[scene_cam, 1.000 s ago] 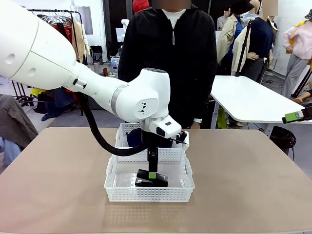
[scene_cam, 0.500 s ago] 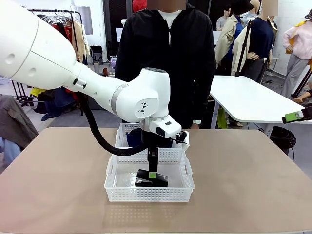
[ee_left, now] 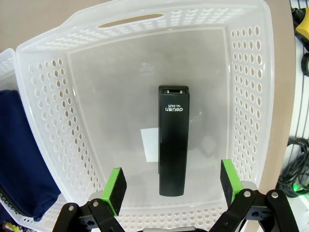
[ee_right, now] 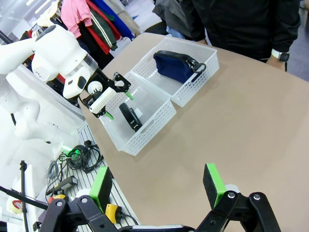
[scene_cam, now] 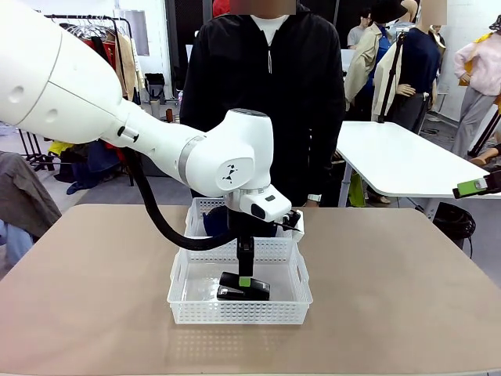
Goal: Distribute items into two baskets.
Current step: Place the picked Stapler into the Organizing basket as instructed by the person.
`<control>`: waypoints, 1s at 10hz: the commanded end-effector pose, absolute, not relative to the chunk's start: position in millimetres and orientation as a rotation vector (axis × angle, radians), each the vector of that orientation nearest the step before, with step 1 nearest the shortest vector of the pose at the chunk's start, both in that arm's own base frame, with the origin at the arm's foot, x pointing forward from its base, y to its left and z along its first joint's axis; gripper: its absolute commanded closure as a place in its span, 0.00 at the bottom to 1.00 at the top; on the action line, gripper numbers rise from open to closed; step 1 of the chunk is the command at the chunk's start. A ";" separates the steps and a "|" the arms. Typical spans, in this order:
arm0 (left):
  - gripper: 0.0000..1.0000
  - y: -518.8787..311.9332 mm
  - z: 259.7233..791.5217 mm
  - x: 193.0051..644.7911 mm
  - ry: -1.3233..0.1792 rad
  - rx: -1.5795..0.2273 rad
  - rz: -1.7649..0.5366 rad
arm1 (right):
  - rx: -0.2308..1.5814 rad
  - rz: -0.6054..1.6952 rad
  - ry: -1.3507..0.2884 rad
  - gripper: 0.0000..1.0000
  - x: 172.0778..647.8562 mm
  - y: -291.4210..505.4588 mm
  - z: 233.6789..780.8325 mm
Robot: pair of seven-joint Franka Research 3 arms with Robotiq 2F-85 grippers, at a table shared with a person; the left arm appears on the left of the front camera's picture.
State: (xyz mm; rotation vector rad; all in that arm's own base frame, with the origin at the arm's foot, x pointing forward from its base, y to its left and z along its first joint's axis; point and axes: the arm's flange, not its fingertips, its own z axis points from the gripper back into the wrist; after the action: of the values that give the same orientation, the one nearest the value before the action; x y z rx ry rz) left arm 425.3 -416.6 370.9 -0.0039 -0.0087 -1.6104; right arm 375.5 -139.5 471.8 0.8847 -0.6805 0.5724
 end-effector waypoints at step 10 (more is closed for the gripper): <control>0.00 -398.2 382.3 433.2 -0.032 -0.061 -1.563 | 0.882 0.571 -0.678 0.00 375.4 -139.2 473.8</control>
State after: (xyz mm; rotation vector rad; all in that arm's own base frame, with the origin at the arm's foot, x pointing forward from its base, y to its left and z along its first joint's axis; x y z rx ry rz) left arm 429.0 -412.9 372.2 -0.0174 -0.0110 -1.5932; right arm 375.5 -139.5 471.8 0.8847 -0.6805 0.5724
